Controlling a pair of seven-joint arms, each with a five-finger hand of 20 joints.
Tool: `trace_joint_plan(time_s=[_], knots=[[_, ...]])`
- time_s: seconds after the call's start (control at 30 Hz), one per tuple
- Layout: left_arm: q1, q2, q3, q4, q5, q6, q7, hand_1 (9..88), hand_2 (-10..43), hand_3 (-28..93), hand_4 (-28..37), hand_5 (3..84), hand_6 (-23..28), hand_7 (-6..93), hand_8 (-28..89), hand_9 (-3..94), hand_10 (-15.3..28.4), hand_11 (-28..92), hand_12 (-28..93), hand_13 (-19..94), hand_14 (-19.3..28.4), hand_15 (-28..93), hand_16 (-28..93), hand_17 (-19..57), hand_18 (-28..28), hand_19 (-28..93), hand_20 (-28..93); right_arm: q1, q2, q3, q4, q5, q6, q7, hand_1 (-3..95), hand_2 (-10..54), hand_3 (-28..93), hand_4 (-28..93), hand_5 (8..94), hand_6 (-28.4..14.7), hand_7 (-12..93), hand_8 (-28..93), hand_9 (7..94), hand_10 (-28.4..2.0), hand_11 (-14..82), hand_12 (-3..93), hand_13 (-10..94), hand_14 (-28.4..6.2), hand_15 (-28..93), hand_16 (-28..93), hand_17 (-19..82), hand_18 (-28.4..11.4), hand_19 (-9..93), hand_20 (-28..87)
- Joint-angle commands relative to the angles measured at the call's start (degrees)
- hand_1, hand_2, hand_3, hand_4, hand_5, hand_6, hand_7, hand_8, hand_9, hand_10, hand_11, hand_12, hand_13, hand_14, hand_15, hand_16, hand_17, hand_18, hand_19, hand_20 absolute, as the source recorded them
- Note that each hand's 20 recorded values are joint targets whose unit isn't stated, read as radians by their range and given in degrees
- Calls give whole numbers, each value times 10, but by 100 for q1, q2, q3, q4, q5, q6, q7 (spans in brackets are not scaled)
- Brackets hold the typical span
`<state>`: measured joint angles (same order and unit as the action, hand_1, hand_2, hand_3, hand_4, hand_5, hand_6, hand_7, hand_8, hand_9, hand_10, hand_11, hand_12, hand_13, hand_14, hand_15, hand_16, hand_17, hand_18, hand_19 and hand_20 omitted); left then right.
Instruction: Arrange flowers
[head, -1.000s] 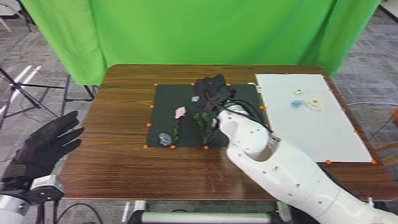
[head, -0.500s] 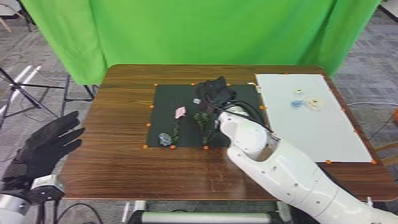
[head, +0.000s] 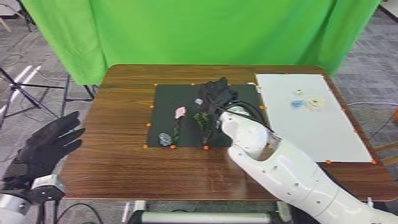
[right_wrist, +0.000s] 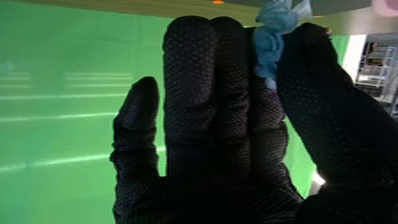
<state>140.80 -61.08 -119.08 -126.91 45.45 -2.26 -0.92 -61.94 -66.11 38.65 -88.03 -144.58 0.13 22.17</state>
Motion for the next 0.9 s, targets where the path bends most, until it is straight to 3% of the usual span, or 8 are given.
trace_joint_plan(time_s=[0.03,0.3,0.57,0.67,0.9], knots=[[37,13,-27,8,-29,23,-87,247,-7,699,-273,268,22,188,-100,206,100,158,171,154,129,228,45,-106,172,364,95,-104,94,44,-160,-106,-127,-119,403,-95,805,-283,616,17,480,-37,737,-69,235,405,700,-29,464,338,170,-195,716,501],[38,26,-32,7,-31,0,-115,246,-7,700,-273,268,22,190,-101,206,100,157,170,153,129,230,45,-106,172,364,95,-168,97,121,-175,-109,-340,-110,350,-95,828,-283,598,23,423,-38,671,-86,317,279,664,-39,499,265,153,-198,708,506],[51,13,-35,8,-26,0,-99,246,-6,699,-272,268,22,188,-100,206,101,158,171,154,129,229,44,-106,172,364,95,-201,76,195,-217,-120,-519,-99,324,-95,842,-283,585,25,392,-81,647,-89,316,260,639,-41,502,257,142,-201,705,508],[39,17,-33,12,-25,-2,-108,245,-6,700,-272,268,22,189,-100,206,101,159,171,154,129,229,44,-106,172,364,95,-208,77,214,-233,-132,-521,-98,303,-95,853,-283,585,26,391,-179,637,-88,318,256,630,-43,503,253,139,-202,705,511],[51,-14,-49,2,-18,-2,-118,246,-6,699,-273,268,22,189,-101,206,100,159,171,154,129,229,44,-106,172,365,95,-236,70,315,-334,-112,-548,-86,272,-95,838,-283,567,21,391,-187,623,-89,323,257,615,-48,509,252,132,-203,706,515]])
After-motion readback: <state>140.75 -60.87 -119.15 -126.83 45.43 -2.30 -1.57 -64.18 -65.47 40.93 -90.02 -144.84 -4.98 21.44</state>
